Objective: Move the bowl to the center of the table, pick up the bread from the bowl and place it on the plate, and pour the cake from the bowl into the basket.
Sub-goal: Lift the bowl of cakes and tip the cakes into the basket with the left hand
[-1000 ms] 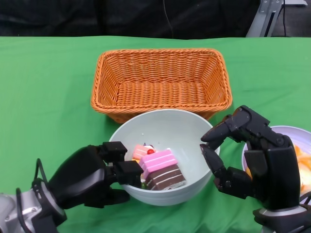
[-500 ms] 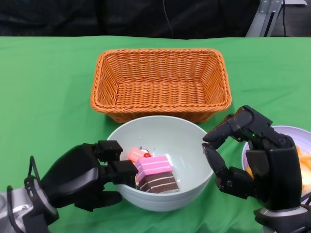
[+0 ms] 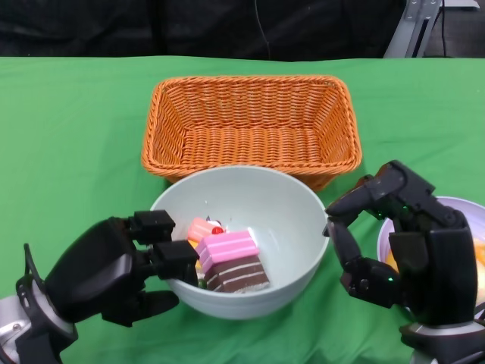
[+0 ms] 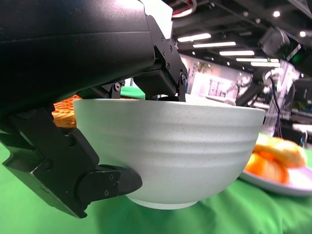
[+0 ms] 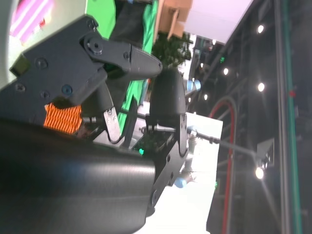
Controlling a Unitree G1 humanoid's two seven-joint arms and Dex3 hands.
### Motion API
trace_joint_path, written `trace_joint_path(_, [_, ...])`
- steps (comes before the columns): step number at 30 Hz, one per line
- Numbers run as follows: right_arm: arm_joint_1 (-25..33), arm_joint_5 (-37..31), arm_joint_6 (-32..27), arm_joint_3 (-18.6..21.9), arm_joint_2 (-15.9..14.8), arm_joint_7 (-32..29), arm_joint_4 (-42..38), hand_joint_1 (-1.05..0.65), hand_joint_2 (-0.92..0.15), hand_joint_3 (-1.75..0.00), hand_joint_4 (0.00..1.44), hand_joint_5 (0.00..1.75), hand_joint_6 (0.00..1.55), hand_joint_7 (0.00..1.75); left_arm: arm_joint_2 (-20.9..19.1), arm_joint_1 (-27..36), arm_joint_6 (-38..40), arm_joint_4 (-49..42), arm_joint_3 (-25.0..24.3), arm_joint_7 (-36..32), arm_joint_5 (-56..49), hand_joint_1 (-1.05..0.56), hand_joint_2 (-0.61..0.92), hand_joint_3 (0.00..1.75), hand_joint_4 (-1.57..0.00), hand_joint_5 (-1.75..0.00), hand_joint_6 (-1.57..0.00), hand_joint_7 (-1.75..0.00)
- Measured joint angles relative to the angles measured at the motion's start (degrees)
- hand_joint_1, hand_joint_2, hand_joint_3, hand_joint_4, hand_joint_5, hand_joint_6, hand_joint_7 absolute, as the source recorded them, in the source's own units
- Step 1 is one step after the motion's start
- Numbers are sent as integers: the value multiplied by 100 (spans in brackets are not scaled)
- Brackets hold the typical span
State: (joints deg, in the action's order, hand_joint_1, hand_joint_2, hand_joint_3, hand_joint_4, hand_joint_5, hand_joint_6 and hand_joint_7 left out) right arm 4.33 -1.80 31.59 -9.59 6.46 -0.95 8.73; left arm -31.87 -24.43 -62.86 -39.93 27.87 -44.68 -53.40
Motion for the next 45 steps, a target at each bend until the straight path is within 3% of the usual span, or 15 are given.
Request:
trace_joint_path(6, [-88,-57,-189,130,-21,8,151,-28,-42,-103,72,156,68,130,126,5,9,149,-219,118,132,6,40,114,-72,-175,-67,-166])
trace_joint_path(14, [-119,149,-388,153,-9,154,186,-24,-40,-108,72,154,69,124,232,32,9,535,-647,256,373,-5,41,124,-78,-174,-80,-144])
trace_joint_path(20, [-154,105,-384,184,-5,148,175,-27,-41,-105,73,154,70,125,240,63,62,1043,-1127,645,837,-4,40,130,-79,-173,-84,-139])
trace_joint_path(27, [-114,-142,-275,84,8,86,80,-27,-42,-106,72,153,71,125,436,-339,120,1040,-1384,1563,1805,-7,50,121,-84,-155,-84,-140])
trace_joint_path(40, [63,-361,-159,-210,6,92,-66,-34,-46,-97,73,157,69,128,921,-623,500,900,-1614,3055,2782,1,43,125,-77,-163,-78,-145])
trace_joint_path(45, [212,-138,-149,-515,-23,410,-110,-31,-58,-76,71,153,66,125,1446,-1233,1001,154,-1609,4151,3753,7,50,116,-69,-171,-75,-142])
